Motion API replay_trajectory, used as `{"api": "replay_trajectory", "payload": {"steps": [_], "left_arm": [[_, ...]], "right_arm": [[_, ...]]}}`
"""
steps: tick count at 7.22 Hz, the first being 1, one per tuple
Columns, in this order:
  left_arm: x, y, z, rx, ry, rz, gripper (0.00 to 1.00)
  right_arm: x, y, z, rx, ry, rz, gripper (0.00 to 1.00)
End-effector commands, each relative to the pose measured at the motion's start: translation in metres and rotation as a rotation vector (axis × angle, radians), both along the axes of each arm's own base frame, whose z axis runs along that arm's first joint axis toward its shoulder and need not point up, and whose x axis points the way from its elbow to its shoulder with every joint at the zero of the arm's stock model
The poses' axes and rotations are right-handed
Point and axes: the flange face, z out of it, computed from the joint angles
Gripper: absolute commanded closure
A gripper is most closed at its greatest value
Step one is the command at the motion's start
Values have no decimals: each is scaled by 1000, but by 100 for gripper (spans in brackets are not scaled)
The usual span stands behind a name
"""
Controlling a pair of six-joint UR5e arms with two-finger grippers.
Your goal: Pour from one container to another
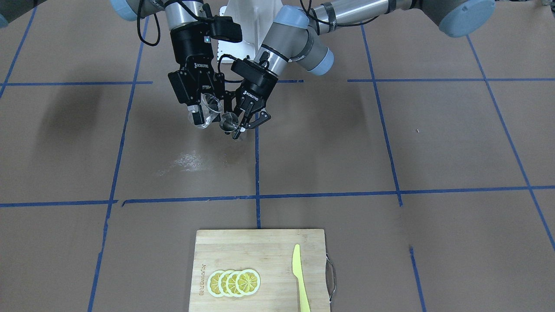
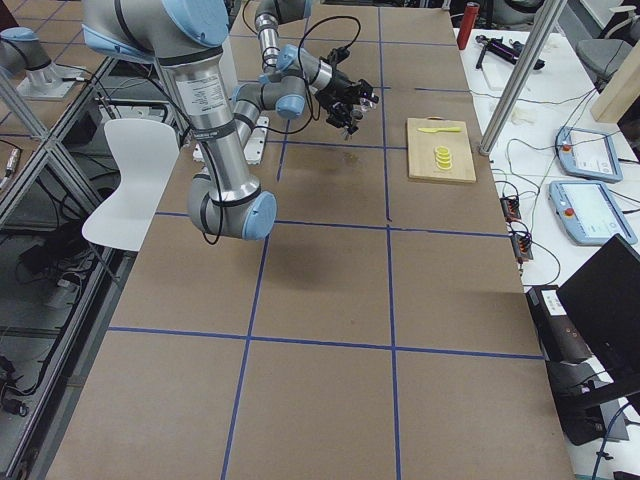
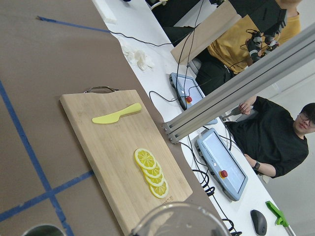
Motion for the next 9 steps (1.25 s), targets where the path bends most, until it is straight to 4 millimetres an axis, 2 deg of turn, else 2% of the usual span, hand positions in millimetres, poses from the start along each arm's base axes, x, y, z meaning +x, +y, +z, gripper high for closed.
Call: {"api": "replay_trajectory", "payload": {"steps": [1,3,5,6,7,9], "left_arm": [[-7,-5,-1,3,9,-10,100],[-30,-8,3,6,37,-24,100],[-70,-17,21,11,69,-59,100],[-95,-28,29,9,74,-90,100],[-113,-34,44,0,63,-161,100],[-137,-42,95,-89,71,-337,100]], "right_arm": [[35,4,8,-65,-156,60,100],[53,4,39,-172,-311,132,100],[82,15,113,-208,-437,159,100],[94,17,126,-217,-516,170,100],[94,17,127,-258,-588,188,100],[96,16,149,-351,-682,238,100]]}}
